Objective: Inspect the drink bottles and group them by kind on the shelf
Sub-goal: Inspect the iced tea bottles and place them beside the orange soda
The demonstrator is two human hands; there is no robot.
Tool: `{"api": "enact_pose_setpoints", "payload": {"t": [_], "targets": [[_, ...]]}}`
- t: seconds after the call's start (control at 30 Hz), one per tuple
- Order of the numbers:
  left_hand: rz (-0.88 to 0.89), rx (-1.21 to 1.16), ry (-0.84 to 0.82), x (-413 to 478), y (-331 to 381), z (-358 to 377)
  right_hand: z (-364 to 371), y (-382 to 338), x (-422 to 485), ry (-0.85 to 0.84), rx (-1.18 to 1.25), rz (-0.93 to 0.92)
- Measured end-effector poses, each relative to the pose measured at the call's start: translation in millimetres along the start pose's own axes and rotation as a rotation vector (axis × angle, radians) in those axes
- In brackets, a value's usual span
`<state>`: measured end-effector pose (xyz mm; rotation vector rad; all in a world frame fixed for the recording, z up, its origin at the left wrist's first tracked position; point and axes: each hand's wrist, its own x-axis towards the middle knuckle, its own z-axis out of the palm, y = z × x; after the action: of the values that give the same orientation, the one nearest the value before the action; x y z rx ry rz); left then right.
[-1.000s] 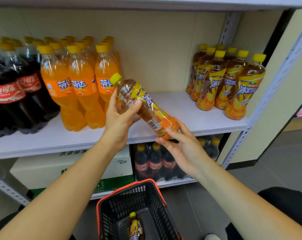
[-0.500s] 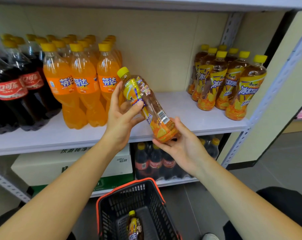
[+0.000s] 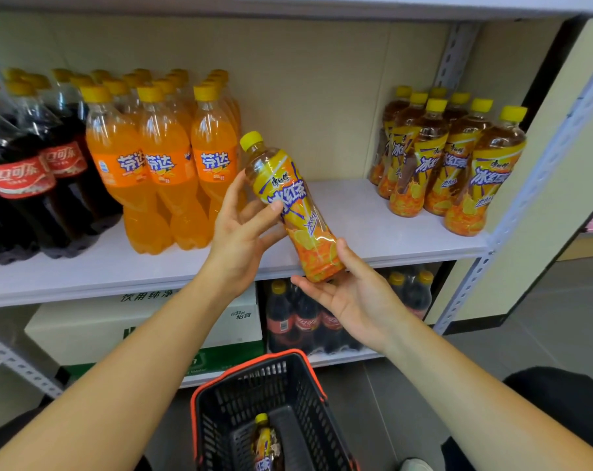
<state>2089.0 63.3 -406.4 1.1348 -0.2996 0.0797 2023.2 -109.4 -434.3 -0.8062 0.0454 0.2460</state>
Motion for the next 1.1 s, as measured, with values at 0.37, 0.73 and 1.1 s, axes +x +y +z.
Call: {"api": "enact_pose_setpoints", "payload": {"t": [0.37,0.73,1.1], "targets": [[-0.005,0.026,0.023,2.4,3.0,1.0,3.7,2.6,-3.9,0.029,-0.023,-0.079],[0.032,0.043,0.048,-3.0,2.8,5.8,2.3,3.0,-2.8,0.019,-0.054,-0.127],[0.03,0.029,-0.036,-5.4,7.0,3.9,1.7,-1.7,-2.6,-0.039,-0.122,-0.174]]}}
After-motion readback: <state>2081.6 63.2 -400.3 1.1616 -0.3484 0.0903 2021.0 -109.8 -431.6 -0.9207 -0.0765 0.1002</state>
